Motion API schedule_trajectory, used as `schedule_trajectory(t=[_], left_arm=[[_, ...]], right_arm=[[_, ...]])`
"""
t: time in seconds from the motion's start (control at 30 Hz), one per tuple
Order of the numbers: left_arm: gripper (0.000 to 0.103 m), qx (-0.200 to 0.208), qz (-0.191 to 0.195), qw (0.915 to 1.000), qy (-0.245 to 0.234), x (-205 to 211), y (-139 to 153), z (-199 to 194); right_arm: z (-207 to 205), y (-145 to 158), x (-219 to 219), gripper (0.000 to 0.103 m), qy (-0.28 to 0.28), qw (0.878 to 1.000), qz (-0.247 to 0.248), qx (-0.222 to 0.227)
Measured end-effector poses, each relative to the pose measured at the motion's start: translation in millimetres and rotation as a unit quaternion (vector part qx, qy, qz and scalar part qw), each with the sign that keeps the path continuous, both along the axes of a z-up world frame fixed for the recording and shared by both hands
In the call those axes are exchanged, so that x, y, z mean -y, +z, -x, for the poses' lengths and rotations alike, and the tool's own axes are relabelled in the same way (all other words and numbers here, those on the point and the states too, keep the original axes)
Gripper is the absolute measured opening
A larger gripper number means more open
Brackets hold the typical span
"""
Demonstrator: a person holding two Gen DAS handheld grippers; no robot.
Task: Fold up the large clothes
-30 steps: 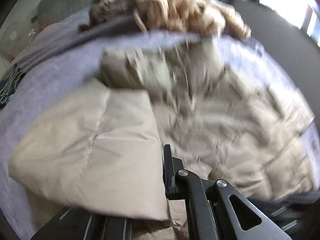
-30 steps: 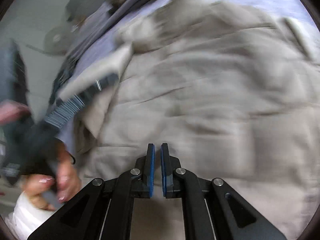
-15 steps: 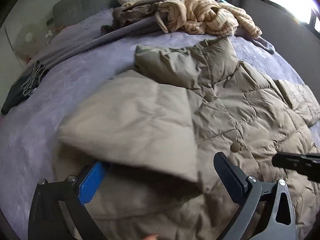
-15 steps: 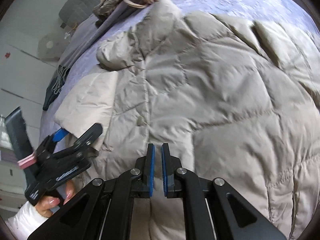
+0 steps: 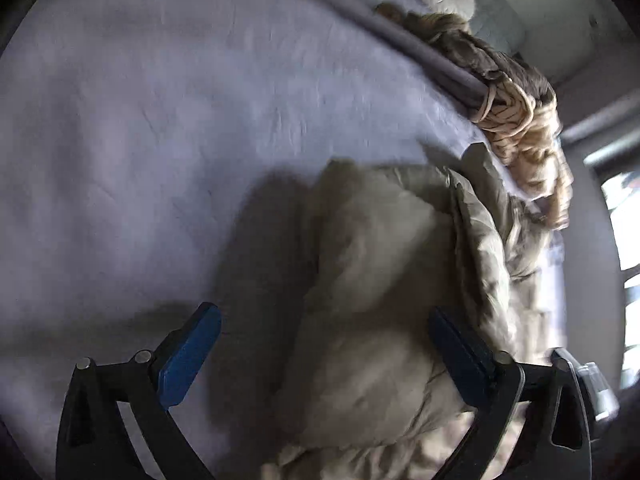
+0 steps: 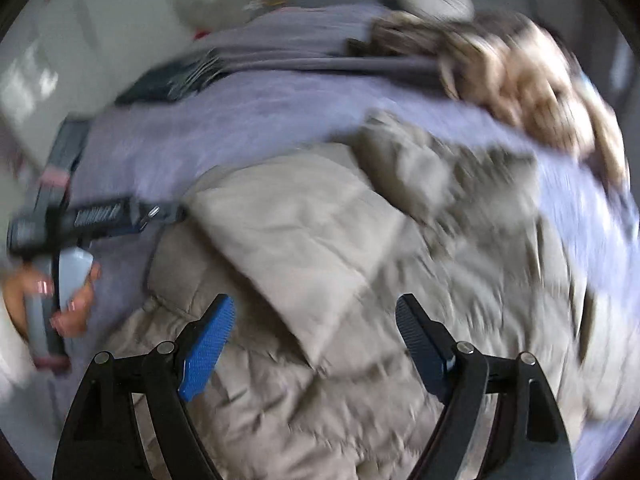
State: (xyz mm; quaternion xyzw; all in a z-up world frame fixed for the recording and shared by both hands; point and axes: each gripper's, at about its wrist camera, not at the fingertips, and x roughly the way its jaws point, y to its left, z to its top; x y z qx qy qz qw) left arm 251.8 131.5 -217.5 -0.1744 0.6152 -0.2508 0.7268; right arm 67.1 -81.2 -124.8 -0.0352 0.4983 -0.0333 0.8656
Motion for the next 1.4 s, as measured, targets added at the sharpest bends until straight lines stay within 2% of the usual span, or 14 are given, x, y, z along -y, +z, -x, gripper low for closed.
schedule_trajectory(t=[0.07,0.13,0.23,0.3,0.33,0.47,0.6,0.8,0.87,0.9,0.97,1.07,1.2,1.4], left_arm=[[0.081,-0.036,0.042,0.9985,0.003,3,-18,-6],[0.032,-0.049,0.077,0.9958,-0.004,11,-27,-6],[0.022,-0.005,0.04,0.9991,-0.014,27,-15,-2],[0.021,0.047,-0.006,0.9984,-0.032,38,2,5],[0.021,0.075,-0.033,0.9957,-0.043,44,10,8],[0.021,0.134,-0.107,0.9823,-0.075,59,21,14],[0.021,0.138,-0.123,0.9796,-0.079,62,15,12],[0.024,0.154,-0.168,0.97,-0.084,66,7,16],[0.05,0.161,-0.194,0.9651,-0.071,63,12,17],[0.074,0.171,-0.218,0.9591,-0.056,60,17,17],[0.077,0.197,-0.225,0.9536,-0.032,48,32,17],[0.077,0.196,-0.203,0.9592,-0.014,31,49,15],[0.031,0.185,-0.172,0.9665,-0.046,35,56,16],[0.031,0.192,-0.22,0.9526,-0.085,83,25,32]], right_arm=[[-13,-12,-19,0.086,0.022,0.998,0.05,-0.009],[-23,-23,-30,0.086,0.03,0.996,0.087,-0.011],[-39,-38,-35,0.084,0.027,0.991,0.133,-0.02],[-44,-42,-29,0.054,0.017,0.988,0.154,-0.017],[-42,-38,-22,0.003,0.002,0.988,0.155,-0.009],[-17,-4,41,0.004,-0.123,0.988,0.084,0.048],[22,-8,117,0.004,-0.234,0.97,-0.042,0.054],[70,-71,189,0.008,-0.341,0.903,-0.261,-0.004],[83,-72,194,0.019,-0.348,0.894,-0.282,-0.003],[88,-71,194,0.023,-0.347,0.894,-0.282,-0.003],[103,-59,197,0.04,-0.35,0.899,-0.263,-0.003],[129,-33,206,0.04,-0.37,0.902,-0.22,0.032],[125,-9,223,0.02,-0.346,0.908,-0.223,0.079],[55,-40,218,0.018,-0.282,0.934,-0.219,0.03]])
